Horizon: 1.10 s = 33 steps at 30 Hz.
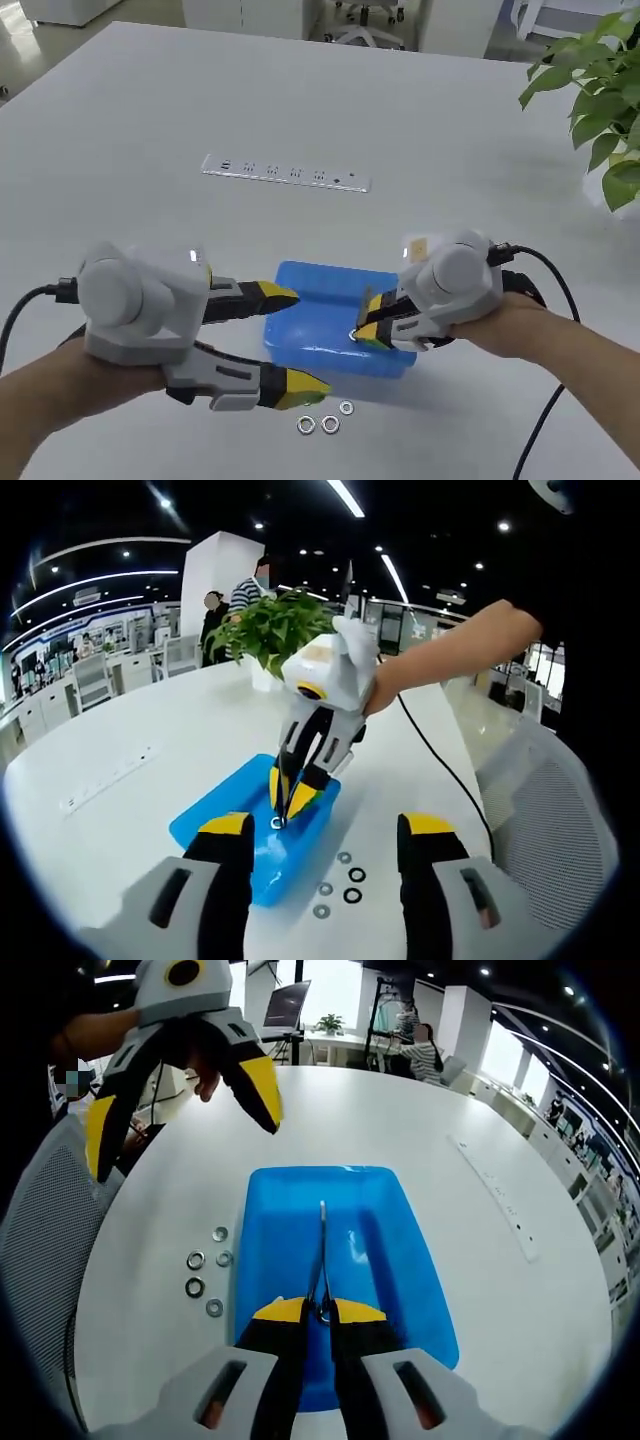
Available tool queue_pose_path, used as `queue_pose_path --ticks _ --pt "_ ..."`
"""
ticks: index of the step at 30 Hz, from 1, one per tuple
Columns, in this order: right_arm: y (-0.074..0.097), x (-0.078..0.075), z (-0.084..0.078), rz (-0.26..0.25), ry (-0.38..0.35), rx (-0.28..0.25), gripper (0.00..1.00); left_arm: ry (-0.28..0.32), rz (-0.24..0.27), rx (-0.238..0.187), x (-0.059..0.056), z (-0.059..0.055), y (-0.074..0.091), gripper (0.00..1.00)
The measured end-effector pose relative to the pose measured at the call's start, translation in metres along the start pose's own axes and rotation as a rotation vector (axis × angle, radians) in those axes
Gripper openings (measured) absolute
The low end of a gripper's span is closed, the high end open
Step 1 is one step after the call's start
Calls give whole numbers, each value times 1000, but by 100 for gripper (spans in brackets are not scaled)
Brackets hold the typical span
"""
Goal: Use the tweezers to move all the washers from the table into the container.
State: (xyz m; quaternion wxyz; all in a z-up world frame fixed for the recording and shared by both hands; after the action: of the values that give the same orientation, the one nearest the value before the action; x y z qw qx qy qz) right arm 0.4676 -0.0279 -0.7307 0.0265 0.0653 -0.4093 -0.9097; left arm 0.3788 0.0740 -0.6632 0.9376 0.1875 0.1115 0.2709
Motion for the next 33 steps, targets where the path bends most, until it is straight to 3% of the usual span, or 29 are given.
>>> queue_pose_path --ticks 17,33 --pt "0 0 -1 0 -8 -13 10 -83 -54 28 22 11 -35 35" --pt "0 2 -2 7 3 -15 10 -140 -63 20 34 23 -56 21"
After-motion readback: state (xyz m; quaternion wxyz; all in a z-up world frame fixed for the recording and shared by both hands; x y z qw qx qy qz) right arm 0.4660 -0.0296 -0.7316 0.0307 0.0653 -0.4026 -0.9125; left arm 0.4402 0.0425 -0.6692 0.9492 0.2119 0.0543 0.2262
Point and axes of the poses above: the centre of the closed fingertips' face, and the gripper's own axes: y roughly backward along the fingers, x roughly to its left, z roughly out of its top, the point moved 6 cm from there along y, roughly backward along the fingers, and after that the axes turned 2 degrees about y, right-handed, at the moved point
